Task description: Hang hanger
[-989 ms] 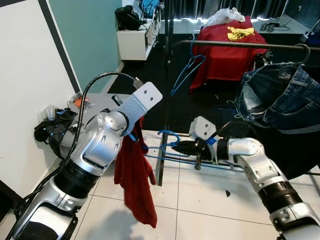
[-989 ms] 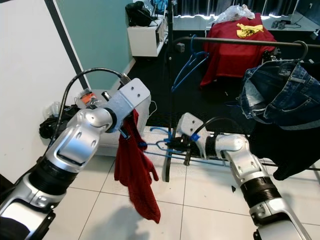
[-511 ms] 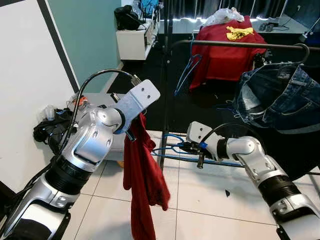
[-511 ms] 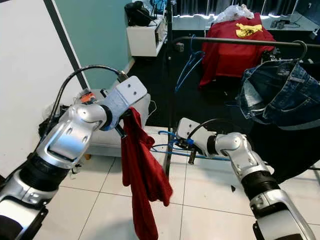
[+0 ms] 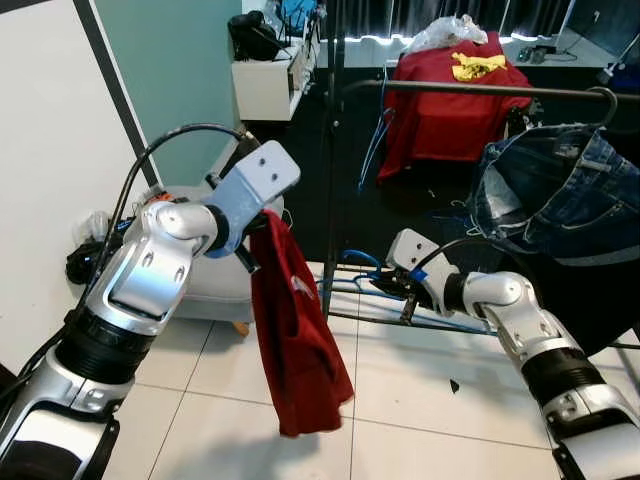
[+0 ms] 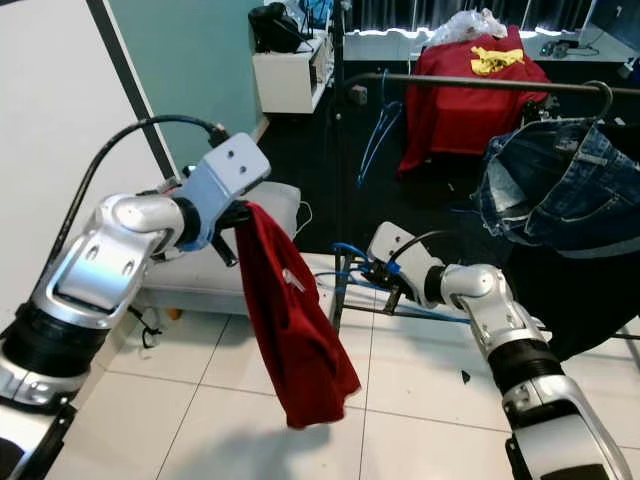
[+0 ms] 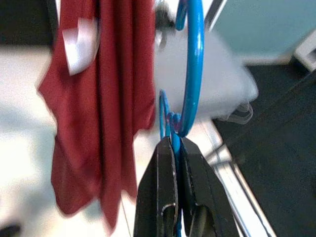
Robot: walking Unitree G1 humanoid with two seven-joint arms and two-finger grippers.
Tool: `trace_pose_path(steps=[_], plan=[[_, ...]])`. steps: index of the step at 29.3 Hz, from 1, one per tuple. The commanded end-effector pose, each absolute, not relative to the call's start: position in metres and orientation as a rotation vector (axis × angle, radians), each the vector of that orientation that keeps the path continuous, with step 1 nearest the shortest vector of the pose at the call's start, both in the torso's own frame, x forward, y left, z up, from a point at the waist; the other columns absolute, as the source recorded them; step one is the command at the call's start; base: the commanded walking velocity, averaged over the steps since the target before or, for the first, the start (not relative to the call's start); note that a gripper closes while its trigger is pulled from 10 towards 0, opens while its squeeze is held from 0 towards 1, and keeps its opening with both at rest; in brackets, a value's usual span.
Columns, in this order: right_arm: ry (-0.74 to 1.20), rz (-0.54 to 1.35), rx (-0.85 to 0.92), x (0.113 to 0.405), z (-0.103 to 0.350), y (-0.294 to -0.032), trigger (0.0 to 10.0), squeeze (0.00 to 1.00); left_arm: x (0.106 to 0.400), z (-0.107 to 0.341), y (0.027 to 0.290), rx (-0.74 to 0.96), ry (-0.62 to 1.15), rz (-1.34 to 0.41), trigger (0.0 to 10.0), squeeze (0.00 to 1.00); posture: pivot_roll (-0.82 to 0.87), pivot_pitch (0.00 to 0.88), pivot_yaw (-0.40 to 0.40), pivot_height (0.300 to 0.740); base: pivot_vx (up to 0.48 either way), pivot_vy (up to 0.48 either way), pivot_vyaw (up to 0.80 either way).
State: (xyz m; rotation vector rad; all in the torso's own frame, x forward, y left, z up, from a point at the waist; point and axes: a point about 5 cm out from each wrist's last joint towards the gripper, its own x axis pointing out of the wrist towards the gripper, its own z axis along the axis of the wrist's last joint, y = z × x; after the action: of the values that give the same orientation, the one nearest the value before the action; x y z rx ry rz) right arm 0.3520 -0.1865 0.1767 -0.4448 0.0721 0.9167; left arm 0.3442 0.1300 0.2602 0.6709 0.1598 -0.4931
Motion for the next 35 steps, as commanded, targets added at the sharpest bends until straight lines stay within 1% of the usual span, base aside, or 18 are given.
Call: trace_pose_path(steps=[1, 3, 5, 8, 9, 10, 11, 12, 16, 19, 23, 25, 27, 30, 31, 33, 34, 35], plan=[[-0.006, 0.930, -0.359, 0.351, 0.191, -0.184, 10.0, 0.00, 0.347, 0.260, 0.136, 0.647, 0.169, -0.442, 10.0, 0.00, 0.00, 0.041, 0.031, 0.740, 0.000, 0.000, 0.00], [-0.074, 0.936, -0.259, 0.347, 0.205, -0.186, 10.0, 0.00, 0.350, 0.255, 0.136, 0.484, 0.212, -0.420, 10.0, 0.00, -0.01, 0.040, 0.037, 0.740, 0.000, 0.000, 0.00], [-0.139, 0.963, -0.144, 0.332, 0.216, -0.186, 10.0, 0.00, 0.356, 0.236, 0.137, 0.000, 0.312, -0.386, 10.0, 0.00, -0.02, 0.035, 0.044, 0.740, 0.000, 0.000, 0.00], [-0.139, 0.963, -0.144, 0.332, 0.216, -0.186, 10.0, 0.00, 0.356, 0.236, 0.137, 0.000, 0.312, -0.386, 10.0, 0.00, -0.02, 0.035, 0.044, 0.740, 0.000, 0.000, 0.00], [-0.139, 0.938, -0.134, 0.328, 0.213, -0.188, 10.0, 0.00, 0.363, 0.216, 0.150, -0.233, 0.385, -0.283, 10.0, 0.00, -0.03, 0.031, 0.050, 0.740, 0.000, 0.000, 0.00], [-0.139, 0.938, -0.134, 0.328, 0.213, -0.188, 10.0, 0.00, 0.363, 0.216, 0.150, -0.233, 0.385, -0.283, 10.0, 0.00, -0.03, 0.031, 0.050, 0.740, 0.000, 0.000, 0.00], [-0.131, 0.899, -0.128, 0.326, 0.206, -0.191, 10.0, 0.00, 0.369, 0.191, 0.172, -0.396, 0.448, -0.066, 10.0, 0.00, -0.03, 0.026, 0.055, 0.740, 0.000, 0.000, 0.00], [-0.131, 0.899, -0.128, 0.326, 0.206, -0.191, 10.0, 0.00, 0.369, 0.191, 0.172, -0.396, 0.448, -0.066, 10.0, 0.00, -0.03, 0.026, 0.055, 0.740, 0.000, 0.000, 0.00], [-0.105, 0.838, -0.094, 0.318, 0.187, -0.188, 10.0, 0.00, 0.351, 0.129, 0.231, -0.526, 0.624, 0.470, 10.0, 0.00, -0.02, 0.017, 0.066, 0.740, 0.000, 0.000, 0.00], [-0.099, 0.842, -0.086, 0.315, 0.183, -0.186, 10.0, 0.00, 0.346, 0.121, 0.236, -0.525, 0.644, 0.514, 10.0, 0.00, -0.02, 0.016, 0.066, 0.740, 0.000, 0.000, 0.00], [-0.082, 0.850, -0.075, 0.313, 0.177, -0.180, 10.0, 0.00, 0.343, 0.108, 0.238, -0.425, 0.670, 0.463, 10.0, 0.00, -0.01, 0.009, 0.068, 0.740, 0.000, 0.000, 0.00], [-0.052, 0.860, -0.085, 0.310, 0.174, -0.176, 10.0, 0.00, 0.350, 0.104, 0.224, -0.118, 0.642, 0.186, 10.0, 0.00, -0.01, 0.006, 0.068, 0.740, 0.000, 0.000, 0.00], [-0.013, 0.874, -0.135, 0.309, 0.169, -0.173, 10.0, 0.00, 0.344, 0.086, 0.205, 0.411, 0.659, -0.166, 10.0, 0.00, -0.01, 0.006, 0.064, 0.740, 0.000, 0.000, 0.00], [-0.013, 0.874, -0.135, 0.309, 0.169, -0.173, 10.0, 0.00, 0.344, 0.086, 0.205, 0.411, 0.659, -0.166, 10.0, 0.00, -0.01, 0.006, 0.064, 0.740, 0.000, 0.000, 0.00], [-0.001, 0.886, -0.153, 0.309, 0.167, -0.170, 10.0, 0.00, 0.336, 0.071, 0.203, 0.671, 0.678, -0.306, 10.0, 0.00, -0.01, 0.006, 0.063, 0.740, 0.000, 0.000, 0.00], [-0.001, 0.886, -0.153, 0.309, 0.167, -0.170, 10.0, 0.00, 0.336, 0.071, 0.203, 0.671, 0.678, -0.306, 10.0, 0.00, -0.01, 0.006, 0.063, 0.740, 0.000, 0.000, 0.00], [0.013, 0.909, -0.203, 0.309, 0.165, -0.166, 10.0, 0.00, 0.325, 0.057, 0.212, 0.937, 0.731, -0.449, 10.0, 0.00, -0.01, 0.009, 0.073, 0.740, 0.000, 0.000, 0.00], [0.013, 0.909, -0.203, 0.309, 0.165, -0.166, 10.0, 0.00, 0.325, 0.057, 0.212, 0.937, 0.731, -0.449, 10.0, 0.00, -0.01, 0.009, 0.073, 0.740, 0.000, 0.000, 0.00]])
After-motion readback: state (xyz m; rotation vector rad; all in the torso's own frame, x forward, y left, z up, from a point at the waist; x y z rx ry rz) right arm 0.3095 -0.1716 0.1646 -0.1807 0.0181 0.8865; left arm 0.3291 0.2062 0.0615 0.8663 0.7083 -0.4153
